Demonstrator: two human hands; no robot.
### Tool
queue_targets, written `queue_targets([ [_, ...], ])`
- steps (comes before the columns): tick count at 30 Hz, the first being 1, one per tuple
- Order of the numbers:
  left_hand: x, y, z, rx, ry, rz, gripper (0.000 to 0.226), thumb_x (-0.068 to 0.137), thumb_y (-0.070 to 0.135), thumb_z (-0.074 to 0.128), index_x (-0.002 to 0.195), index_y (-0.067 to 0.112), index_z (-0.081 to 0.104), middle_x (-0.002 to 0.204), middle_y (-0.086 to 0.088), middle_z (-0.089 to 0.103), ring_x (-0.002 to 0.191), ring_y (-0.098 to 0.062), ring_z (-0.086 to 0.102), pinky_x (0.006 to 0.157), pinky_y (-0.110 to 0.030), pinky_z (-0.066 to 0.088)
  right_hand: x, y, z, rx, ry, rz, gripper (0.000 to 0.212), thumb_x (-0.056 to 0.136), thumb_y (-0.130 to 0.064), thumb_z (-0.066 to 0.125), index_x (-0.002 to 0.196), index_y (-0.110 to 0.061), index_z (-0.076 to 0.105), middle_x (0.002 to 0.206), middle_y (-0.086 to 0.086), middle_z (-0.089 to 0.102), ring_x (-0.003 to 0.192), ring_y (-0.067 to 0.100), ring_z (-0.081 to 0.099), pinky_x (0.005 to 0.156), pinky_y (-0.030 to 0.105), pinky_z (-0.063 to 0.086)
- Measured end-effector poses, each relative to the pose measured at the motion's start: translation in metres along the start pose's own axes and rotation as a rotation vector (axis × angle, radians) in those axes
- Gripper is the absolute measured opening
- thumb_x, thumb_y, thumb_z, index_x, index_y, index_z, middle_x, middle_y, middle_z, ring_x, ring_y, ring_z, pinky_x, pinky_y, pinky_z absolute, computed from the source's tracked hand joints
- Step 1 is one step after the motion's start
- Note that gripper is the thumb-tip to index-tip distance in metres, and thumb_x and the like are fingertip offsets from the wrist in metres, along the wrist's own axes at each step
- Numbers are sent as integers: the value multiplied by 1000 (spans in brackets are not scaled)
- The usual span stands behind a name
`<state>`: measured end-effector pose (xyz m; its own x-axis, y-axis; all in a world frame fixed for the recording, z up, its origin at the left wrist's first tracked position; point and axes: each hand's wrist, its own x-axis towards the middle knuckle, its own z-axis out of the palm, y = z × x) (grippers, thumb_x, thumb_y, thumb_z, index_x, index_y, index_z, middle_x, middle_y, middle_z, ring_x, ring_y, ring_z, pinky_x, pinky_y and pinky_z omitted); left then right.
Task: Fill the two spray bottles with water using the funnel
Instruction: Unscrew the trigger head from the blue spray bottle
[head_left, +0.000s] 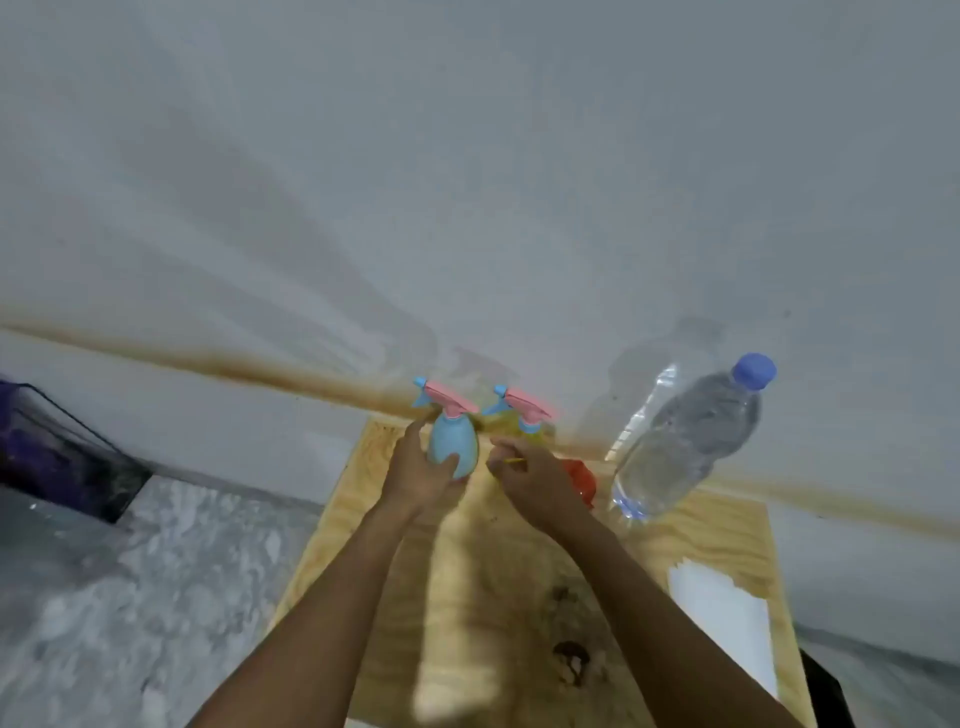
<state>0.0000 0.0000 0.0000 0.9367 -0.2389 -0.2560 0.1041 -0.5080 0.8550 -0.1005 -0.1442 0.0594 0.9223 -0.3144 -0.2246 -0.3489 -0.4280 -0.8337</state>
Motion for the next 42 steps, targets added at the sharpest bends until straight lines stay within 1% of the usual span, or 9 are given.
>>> queue_targets([
  [4, 39, -30, 6, 74, -93, 34, 105, 62, 36, 87, 151, 19, 34, 141, -11, 54, 127, -28, 54, 98, -34, 46, 26, 2, 38, 60, -5, 60, 42, 96, -22, 59, 137, -25, 53, 126, -6, 66, 108, 7, 63, 100, 35, 50],
  [7, 56, -44, 14, 92, -123, 67, 89, 66, 37, 86, 142, 36, 41, 137, 11, 54, 122, -11, 56, 102, -33, 50, 39, 1, 59, 97, 48, 66, 35, 99, -22, 57, 122, -49, 54, 120, -27, 63, 107, -7, 59, 93, 18, 46],
  [9, 61, -46, 16, 78, -138, 62, 83, 74, 29, 85, 145, 27, 42, 134, 14, 49, 120, -7, 50, 100, -25, 43, 47, -1, 70, 67, 115, 51, 35, 101, -26, 53, 117, -57, 51, 118, -33, 60, 113, -8, 57, 96, 17, 45],
  [12, 67, -51, 17, 48, -156, 22, 73, 76, 28, 82, 140, 16, 50, 133, -2, 61, 120, -22, 60, 100, -36, 49, 56, 3, 80, 58, 105, 116, 37, 102, -26, 48, 138, -30, 47, 128, -7, 59, 118, 14, 58, 99, 32, 47],
  [15, 66, -54, 15, 16, -130, 81, 72, 68, 44, 75, 129, 9, 60, 124, -12, 67, 113, -29, 65, 93, -40, 52, 61, 2, 84, 56, 174, 63, 42, 98, -23, 50, 140, -22, 47, 133, -3, 59, 119, 10, 56, 103, 34, 47],
  [20, 50, -39, -4, -58, -116, 179, 74, 60, 59, 64, 119, 14, 64, 105, 5, 69, 92, -6, 65, 74, -11, 47, 57, -8, 90, 106, 225, 50, 46, 94, -40, 53, 138, -30, 49, 135, -8, 57, 119, 14, 60, 95, 46, 54],
  [25, 22, -21, -29, -127, -57, 310, 72, 54, 61, 76, 116, 29, 57, 102, 25, 59, 93, 19, 57, 69, -1, 44, 46, -29, 81, 218, 301, -10, 34, 90, -37, 68, 120, -25, 59, 114, -15, 65, 112, 3, 61, 97, 34, 53],
  [34, -13, 20, -48, -107, -17, 553, 81, 55, 54, 81, 125, 22, 55, 115, 2, 59, 98, -11, 60, 74, -16, 52, 19, -78, 47, 355, 519, -185, 28, 85, -27, 78, 98, -11, 59, 84, -7, 66, 75, 1, 65, 68, 22, 53],
  [42, -45, 87, -56, -202, -151, 561, 65, 68, 37, 90, 123, 34, 57, 111, 13, 67, 98, -2, 66, 79, -31, 62, -12, -106, -14, 483, 485, -257, 37, 80, -40, 80, 103, -16, 63, 97, 4, 72, 89, 18, 72, 80, 36, 61],
])
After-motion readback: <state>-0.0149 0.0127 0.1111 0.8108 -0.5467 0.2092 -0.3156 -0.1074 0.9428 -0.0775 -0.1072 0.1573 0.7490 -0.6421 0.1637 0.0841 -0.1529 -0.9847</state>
